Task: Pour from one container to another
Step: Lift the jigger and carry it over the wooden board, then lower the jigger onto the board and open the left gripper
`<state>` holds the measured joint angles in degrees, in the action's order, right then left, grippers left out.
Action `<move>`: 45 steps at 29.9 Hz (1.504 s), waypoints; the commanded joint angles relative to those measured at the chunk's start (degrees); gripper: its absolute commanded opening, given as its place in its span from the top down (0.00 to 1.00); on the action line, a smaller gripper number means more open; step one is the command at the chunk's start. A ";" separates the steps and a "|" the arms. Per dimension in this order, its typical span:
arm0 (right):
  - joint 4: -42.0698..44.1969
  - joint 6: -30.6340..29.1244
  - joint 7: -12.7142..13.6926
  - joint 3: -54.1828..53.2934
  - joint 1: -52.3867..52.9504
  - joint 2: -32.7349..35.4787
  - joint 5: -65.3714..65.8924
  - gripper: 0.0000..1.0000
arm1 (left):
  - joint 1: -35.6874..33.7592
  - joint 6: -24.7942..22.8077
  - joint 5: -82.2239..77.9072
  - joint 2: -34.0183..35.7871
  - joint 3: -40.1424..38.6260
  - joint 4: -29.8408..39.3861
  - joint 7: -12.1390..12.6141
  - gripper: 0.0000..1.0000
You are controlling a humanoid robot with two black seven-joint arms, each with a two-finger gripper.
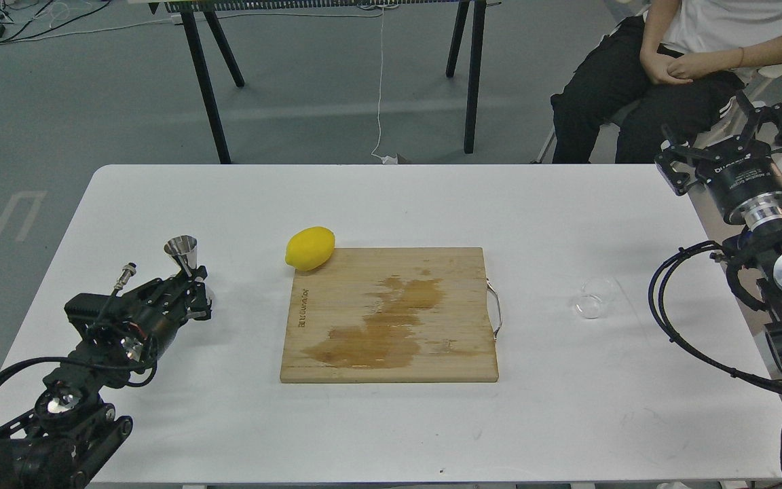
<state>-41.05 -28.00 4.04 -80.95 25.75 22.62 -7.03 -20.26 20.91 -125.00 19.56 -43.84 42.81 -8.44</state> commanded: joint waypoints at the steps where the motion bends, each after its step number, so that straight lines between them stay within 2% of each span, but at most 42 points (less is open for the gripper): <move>1: 0.00 0.00 0.00 0.00 0.00 0.05 0.00 0.00 | -2.14 2.55 0.00 0.83 0.07 3.06 0.00 0.91; 6: 0.00 0.00 0.09 0.09 0.00 0.05 0.00 0.00 | -8.29 2.21 0.00 0.39 2.34 7.54 0.09 0.92; 10: 0.00 0.00 0.09 0.09 0.00 0.75 0.00 0.00 | -15.58 1.94 0.00 -0.66 12.78 9.93 1.05 0.91; 14: 0.09 0.00 0.00 0.09 0.00 1.28 0.00 0.00 | -21.13 1.51 0.00 -5.84 22.03 9.40 2.90 0.91; 23: 0.18 0.00 0.00 0.00 -0.26 2.42 0.00 0.00 | -20.79 0.62 0.00 -10.68 31.88 5.97 3.25 0.92; 31: 0.00 0.00 0.00 0.00 -0.53 2.25 0.00 0.00 | -19.73 0.62 0.00 -15.25 33.11 0.70 3.17 0.90; 41: 0.09 0.00 0.00 0.09 -0.53 2.42 0.00 0.00 | -18.41 0.62 0.00 -18.76 35.40 -2.55 3.17 0.86; 45: 0.00 0.00 0.00 0.00 -0.53 2.42 0.00 0.00 | -17.97 0.62 0.00 -19.56 35.40 -2.90 3.26 0.79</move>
<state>-40.98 -27.99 4.04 -80.87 25.23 25.04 -7.03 -38.53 21.53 -125.00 0.33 -8.44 40.12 -5.22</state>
